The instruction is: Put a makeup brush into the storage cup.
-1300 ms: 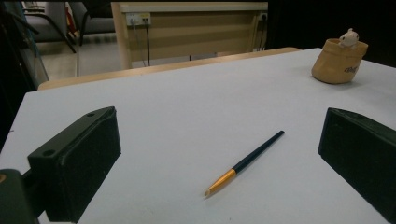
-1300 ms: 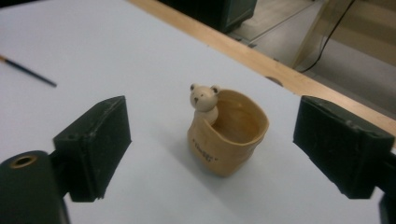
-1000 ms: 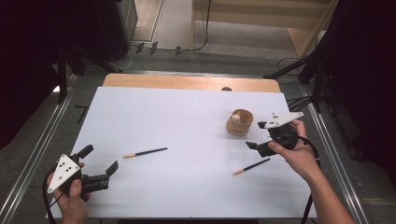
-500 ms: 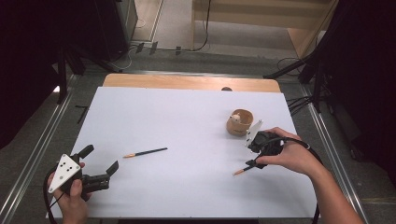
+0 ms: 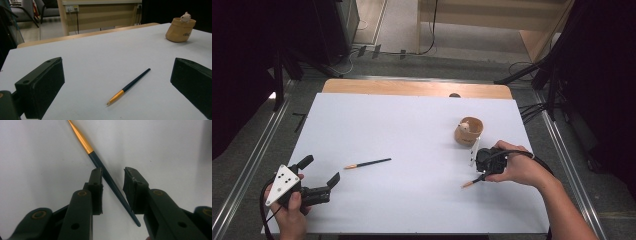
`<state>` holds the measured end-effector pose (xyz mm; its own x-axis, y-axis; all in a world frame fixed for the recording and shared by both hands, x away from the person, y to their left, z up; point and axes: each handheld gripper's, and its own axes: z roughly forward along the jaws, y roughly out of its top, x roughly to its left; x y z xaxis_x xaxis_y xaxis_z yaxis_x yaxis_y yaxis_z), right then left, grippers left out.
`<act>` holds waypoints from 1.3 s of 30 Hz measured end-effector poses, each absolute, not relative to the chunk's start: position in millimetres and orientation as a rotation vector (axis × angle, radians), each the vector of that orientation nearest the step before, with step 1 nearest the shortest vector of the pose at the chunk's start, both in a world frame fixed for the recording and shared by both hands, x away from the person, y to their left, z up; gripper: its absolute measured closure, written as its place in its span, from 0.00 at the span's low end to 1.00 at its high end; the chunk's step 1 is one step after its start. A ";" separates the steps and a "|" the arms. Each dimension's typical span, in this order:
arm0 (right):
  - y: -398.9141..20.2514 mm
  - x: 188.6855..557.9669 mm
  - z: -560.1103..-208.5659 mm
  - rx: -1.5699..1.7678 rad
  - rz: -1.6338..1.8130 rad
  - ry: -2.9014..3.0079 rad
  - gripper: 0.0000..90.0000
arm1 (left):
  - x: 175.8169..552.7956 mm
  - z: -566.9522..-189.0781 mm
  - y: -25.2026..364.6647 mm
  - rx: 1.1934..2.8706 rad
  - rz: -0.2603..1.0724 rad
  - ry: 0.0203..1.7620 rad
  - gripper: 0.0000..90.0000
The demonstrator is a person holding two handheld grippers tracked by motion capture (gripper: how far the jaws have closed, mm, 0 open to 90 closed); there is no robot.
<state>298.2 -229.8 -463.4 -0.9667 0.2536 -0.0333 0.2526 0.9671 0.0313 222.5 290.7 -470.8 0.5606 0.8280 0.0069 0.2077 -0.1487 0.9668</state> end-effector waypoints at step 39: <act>-228.0 298.2 -474.4 0.321 0.003 3.118 0.94 | 222.9 -472.3 289.3 1.682 0.693 0.880 0.00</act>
